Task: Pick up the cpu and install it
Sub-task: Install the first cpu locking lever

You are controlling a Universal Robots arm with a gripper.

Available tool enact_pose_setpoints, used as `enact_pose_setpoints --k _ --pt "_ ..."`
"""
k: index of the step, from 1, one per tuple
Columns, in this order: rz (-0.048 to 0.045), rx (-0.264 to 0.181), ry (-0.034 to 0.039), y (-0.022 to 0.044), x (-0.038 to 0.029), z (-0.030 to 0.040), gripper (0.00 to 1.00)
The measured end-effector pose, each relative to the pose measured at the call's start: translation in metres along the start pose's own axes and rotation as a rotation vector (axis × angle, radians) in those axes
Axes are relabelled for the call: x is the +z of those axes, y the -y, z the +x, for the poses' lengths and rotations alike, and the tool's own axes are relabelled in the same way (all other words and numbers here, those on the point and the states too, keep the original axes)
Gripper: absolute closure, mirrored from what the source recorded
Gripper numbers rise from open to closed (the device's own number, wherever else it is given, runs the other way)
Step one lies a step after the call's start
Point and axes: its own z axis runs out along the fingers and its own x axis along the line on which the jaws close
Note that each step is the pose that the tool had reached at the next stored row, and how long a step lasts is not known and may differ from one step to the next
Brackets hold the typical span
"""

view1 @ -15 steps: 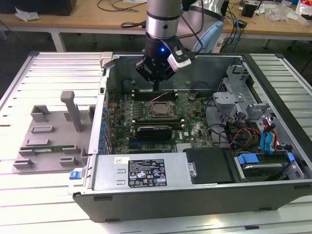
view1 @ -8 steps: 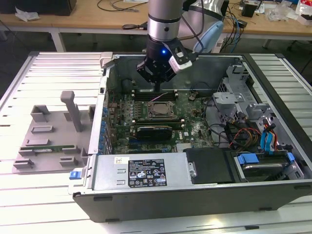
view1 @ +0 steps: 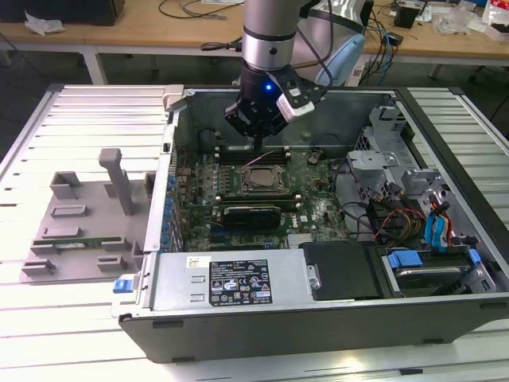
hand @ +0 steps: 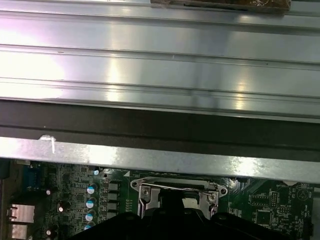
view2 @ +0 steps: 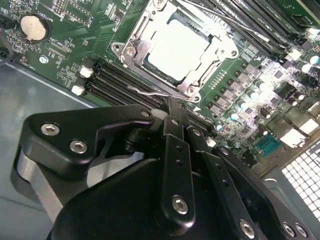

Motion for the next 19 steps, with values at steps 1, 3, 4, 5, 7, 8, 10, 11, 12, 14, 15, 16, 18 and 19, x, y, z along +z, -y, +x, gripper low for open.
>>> enact_pose_setpoints --k 1,3,4,5,7,8,10,11,12,14,15,16,18,19 --pt "-0.0001 0.0 0.0 0.0 0.0005 -0.0002 0.89" --pt "-0.0001 0.0 0.0 0.0 0.0031 -0.0008 0.89" --pt "0.0001 -0.006 -0.0001 -0.0004 0.005 -0.0009 0.89" --pt "0.0003 -0.01 -0.0001 -0.0008 0.006 -0.001 0.89" --pt "0.0001 -0.01 0.0 -0.0008 0.006 -0.001 0.89" --pt "-0.0003 -0.01 0.0002 -0.0009 0.007 -0.0008 0.89" --pt "0.0001 -0.01 0.0 -0.0021 0.0121 -0.001 0.89" --pt "-0.0003 -0.01 0.0001 -0.0041 0.0142 -0.0012 0.89" --pt "-0.0006 -0.01 0.0001 -0.0053 0.0155 -0.0013 0.89" --pt "-0.0005 -0.01 -0.0001 -0.0077 0.0199 -0.0015 0.89" --pt "-0.0006 -0.01 0.0001 -0.0086 0.0224 -0.0018 0.89" --pt "-0.0006 -0.01 0.0002 -0.0089 0.0233 -0.002 0.89" --pt "-0.0006 -0.01 0.0 -0.0097 0.026 -0.0028 0.89" --pt "-0.0004 -0.01 0.0001 -0.0098 0.0284 -0.0038 0.89"
